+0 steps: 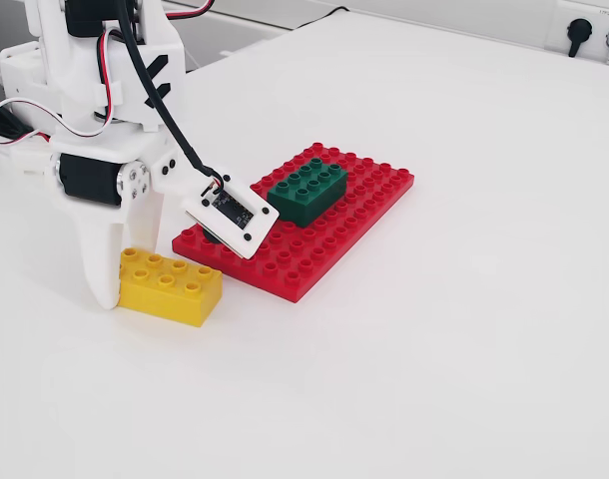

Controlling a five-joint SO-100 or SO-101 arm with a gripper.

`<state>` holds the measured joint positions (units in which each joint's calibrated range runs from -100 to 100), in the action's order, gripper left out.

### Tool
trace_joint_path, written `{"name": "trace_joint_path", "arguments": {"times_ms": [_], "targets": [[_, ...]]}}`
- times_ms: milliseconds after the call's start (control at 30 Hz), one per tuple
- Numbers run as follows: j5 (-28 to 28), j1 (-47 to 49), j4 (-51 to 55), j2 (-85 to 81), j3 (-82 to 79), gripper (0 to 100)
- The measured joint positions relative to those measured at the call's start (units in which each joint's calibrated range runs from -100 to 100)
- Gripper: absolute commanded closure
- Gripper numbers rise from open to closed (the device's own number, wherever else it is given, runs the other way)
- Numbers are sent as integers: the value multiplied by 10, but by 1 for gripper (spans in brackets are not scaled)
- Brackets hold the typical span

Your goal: Put yellow lego brick onto the green one

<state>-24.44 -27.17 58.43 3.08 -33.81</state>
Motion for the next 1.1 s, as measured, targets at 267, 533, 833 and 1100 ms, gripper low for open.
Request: {"name": "trace_joint_path", "arguments": {"times_ms": [267, 533, 833, 1100], "targets": [[5, 0, 36, 0, 8, 85], [24, 0, 123, -66, 46, 85], [50, 85, 234, -244, 47, 85], [141, 198, 258, -358, 47, 85]]}}
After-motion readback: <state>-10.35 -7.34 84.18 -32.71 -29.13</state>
